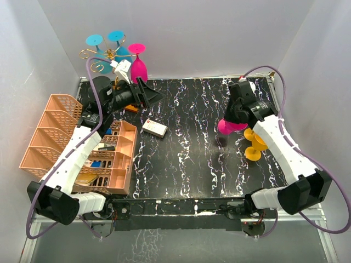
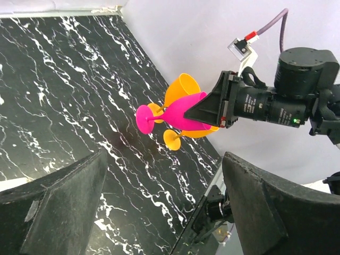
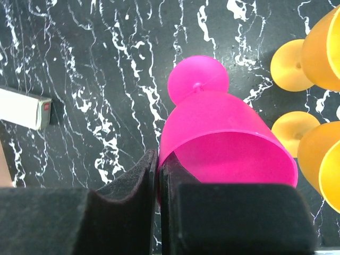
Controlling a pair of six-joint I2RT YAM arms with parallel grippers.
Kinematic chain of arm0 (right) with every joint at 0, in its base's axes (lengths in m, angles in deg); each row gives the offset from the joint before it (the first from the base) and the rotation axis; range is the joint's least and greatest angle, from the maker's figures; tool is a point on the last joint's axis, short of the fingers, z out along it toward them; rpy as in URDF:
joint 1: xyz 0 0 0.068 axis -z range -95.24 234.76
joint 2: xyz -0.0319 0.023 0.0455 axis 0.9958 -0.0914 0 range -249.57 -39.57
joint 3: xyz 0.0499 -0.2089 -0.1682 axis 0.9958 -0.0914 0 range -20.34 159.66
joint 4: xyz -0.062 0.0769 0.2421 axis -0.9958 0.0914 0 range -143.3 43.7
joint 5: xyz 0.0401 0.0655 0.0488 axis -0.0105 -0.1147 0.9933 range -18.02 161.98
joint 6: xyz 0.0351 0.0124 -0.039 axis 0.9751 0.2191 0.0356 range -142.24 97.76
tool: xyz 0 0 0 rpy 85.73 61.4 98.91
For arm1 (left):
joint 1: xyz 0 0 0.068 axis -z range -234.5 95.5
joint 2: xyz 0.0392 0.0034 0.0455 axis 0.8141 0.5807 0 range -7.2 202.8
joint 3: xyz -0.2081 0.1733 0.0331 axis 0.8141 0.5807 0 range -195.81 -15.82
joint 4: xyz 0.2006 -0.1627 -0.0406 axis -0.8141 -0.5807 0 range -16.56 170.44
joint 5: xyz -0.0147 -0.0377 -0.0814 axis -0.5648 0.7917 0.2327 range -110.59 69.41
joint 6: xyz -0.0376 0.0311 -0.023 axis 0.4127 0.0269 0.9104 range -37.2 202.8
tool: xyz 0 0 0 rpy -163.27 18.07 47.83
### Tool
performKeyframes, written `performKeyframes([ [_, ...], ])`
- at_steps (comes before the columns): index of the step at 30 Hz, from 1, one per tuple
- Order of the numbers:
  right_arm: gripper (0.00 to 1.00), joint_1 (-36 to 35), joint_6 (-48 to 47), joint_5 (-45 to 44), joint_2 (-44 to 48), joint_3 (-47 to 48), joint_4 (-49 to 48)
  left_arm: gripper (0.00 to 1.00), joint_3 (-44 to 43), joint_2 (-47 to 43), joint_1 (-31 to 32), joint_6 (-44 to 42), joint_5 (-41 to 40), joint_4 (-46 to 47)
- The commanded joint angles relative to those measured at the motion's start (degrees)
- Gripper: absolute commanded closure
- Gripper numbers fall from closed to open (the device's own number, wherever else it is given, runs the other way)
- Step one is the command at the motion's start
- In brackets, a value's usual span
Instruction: Take the wine glass off the wine glass rack
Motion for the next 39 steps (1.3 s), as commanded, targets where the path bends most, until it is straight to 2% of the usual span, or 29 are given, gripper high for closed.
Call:
performKeyframes([
  [1, 0.92, 3.35, 1.10, -0.36, -2.44, 3.50, -1.21, 0.13, -3.47, -2.43, 0.00, -4.80, -1.80, -3.89],
  [14, 0.92, 10.20, -0.07, 3.06, -9.74, 5.13, 0.04, 0.12, -4.10, -1.07, 1.50, -6.41, -2.89, -4.91],
  [39, 0.92, 10.64, 0.53, 1.89, -15.77, 5.76, -0.77, 0.12, -4.62, -1.79, 1.51, -8.32, -4.91, -7.38],
])
